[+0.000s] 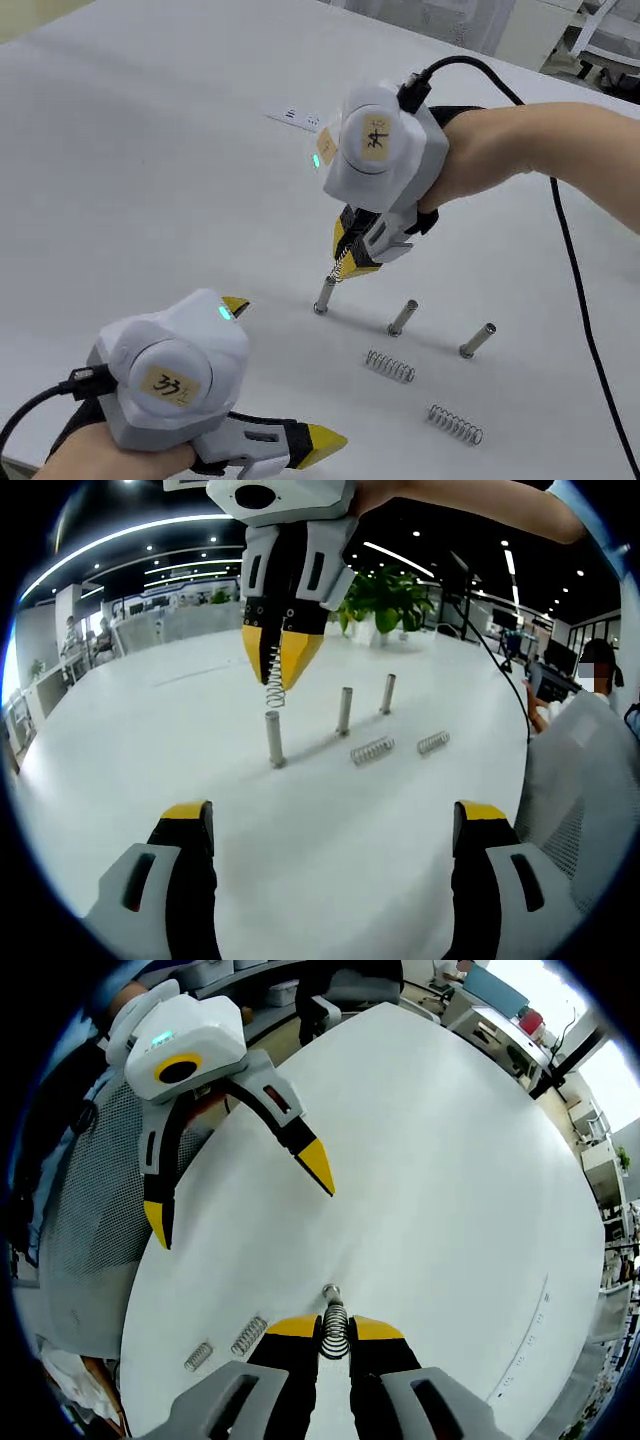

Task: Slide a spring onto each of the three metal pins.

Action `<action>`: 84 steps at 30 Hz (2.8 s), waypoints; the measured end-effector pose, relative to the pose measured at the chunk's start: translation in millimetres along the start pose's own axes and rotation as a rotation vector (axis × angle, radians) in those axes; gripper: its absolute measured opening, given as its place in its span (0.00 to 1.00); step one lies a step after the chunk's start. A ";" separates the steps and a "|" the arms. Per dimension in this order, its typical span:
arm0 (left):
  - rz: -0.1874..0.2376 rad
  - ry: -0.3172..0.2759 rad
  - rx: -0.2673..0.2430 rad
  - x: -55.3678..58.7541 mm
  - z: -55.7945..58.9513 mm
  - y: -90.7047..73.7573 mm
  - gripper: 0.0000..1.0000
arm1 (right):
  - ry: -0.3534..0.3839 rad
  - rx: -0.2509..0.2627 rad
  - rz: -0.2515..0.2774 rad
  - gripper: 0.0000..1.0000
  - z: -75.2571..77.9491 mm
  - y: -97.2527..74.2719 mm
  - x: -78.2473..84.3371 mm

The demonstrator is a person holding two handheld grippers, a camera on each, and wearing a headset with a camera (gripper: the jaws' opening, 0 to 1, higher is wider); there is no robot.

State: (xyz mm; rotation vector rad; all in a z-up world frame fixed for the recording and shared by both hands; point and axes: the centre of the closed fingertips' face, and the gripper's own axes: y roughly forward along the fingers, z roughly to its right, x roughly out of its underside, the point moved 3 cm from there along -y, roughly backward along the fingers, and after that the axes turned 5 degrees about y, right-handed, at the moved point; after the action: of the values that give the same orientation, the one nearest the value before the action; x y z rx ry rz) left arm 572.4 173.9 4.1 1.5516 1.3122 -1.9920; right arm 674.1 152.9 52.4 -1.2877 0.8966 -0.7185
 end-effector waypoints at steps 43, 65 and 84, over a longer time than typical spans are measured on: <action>-0.023 -0.039 0.009 14.4 -1.9 -0.1 0.95 | -0.044 -0.063 -0.067 0.08 0.6 37.4 -8.2; -0.033 -0.053 0.013 17.9 -2.1 2.4 0.94 | -0.035 -0.078 -0.100 0.08 -3.9 63.6 -2.6; -0.036 -0.054 0.016 18.1 -0.7 3.4 0.94 | -0.004 -0.055 -0.057 0.30 -1.6 66.4 -3.2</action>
State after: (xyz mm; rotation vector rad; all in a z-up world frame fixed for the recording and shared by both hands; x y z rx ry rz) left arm 568.4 177.9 -13.5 1.4803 1.3152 -2.0561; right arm 668.8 165.3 -12.7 -1.3680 0.8850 -0.7405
